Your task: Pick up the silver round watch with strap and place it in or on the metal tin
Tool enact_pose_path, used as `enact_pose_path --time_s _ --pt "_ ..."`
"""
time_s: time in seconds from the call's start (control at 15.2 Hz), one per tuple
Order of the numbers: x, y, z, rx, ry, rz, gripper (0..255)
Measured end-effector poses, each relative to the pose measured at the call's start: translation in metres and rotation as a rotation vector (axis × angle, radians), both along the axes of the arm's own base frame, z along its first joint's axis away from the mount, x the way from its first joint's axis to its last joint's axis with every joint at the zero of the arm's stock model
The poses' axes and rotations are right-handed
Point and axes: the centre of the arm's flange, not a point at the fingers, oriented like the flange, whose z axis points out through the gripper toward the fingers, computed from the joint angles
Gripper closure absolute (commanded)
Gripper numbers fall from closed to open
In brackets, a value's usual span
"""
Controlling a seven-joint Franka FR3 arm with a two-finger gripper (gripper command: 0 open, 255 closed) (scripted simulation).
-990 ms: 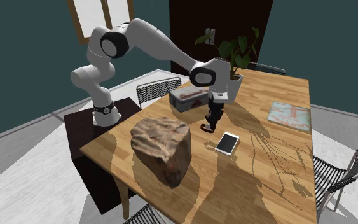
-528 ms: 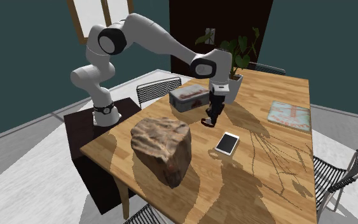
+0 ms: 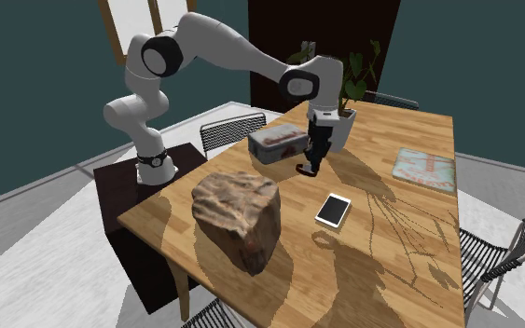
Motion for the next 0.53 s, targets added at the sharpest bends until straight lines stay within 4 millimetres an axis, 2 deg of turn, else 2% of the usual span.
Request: enact_pose_path --time_s 0.53 --pt "-0.001 -0.001 0.041 0.0 0.0 0.0 255"
